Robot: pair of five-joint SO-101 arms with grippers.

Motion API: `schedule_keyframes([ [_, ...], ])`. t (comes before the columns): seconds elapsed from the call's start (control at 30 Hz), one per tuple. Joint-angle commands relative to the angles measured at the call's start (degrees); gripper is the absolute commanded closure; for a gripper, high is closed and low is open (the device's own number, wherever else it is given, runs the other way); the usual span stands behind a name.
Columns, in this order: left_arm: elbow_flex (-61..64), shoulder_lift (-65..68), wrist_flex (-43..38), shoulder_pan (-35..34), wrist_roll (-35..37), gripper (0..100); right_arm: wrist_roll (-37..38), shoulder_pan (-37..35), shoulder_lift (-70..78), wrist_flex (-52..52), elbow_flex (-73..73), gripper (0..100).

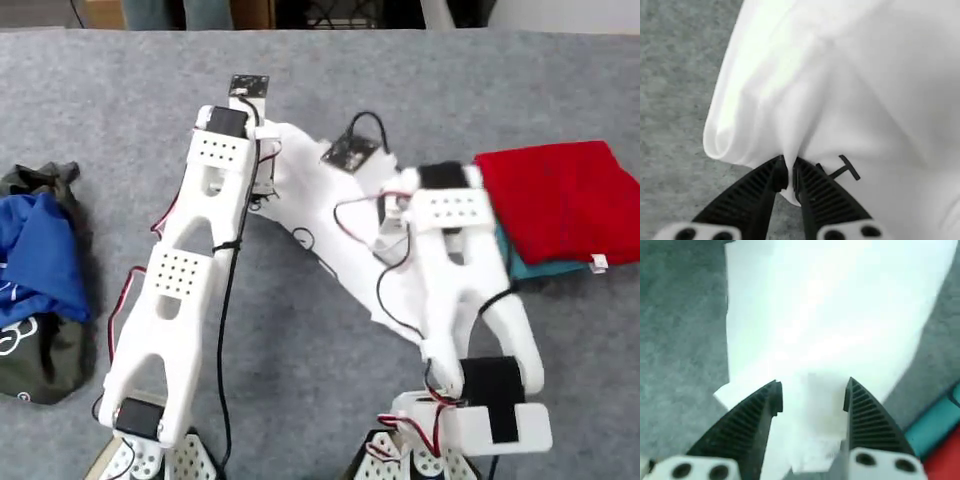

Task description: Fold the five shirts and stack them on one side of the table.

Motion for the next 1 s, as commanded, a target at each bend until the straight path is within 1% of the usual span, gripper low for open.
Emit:
schedule_keyframes([
  [0.0, -0.7, 0.6, 1.1, -3.2, 0.4, 97, -0.4, -0.5, 2.7, -6.4, 2.2, 78.7],
  [0.07, 0.8, 0.4, 1.1, -3.1, 0.4, 97, -0.4, -0.5, 4.8, -7.6, 2.1, 79.5],
  [0.1, 1.5, 0.1, 1.1, -2.9, 0.3, 97, -0.4, -0.5, 5.7, -8.3, 2.1, 81.5],
  [0.23, 4.7, -1.8, 1.1, -3.0, 0.3, 97, -0.4, -0.4, 7.2, -10.5, 2.1, 96.7],
  [0.27, 5.8, -2.5, 1.1, -3.2, 0.2, 97, -0.4, -0.4, 7.1, -10.6, 2.1, 98.9],
  [0.33, 8.2, -4.0, 1.1, -3.4, -2.0, 97, -0.4, -0.4, 7.1, -10.5, 1.7, 96.3],
  [0.47, 15.0, -8.3, 1.1, -3.5, -6.6, 97, -0.4, 2.5, 7.1, -9.5, -0.8, 98.5],
  [0.6, 23.5, -15.1, 1.1, -3.5, -9.8, 97, -0.4, 6.3, 7.1, -1.7, -7.3, 98.5],
  [0.73, 33.3, -24.1, 1.0, -3.5, -11.4, 97, 0.0, 8.9, 7.1, 6.9, -14.8, 98.5],
  [0.83, 40.9, -31.1, 0.7, -3.5, -12.0, 97, 0.3, 9.1, 7.1, 11.1, -18.9, 98.5],
  [0.97, 54.7, -41.8, -3.0, -3.8, -12.0, 97, 2.5, 9.0, 7.4, 14.9, -23.3, 98.5],
])
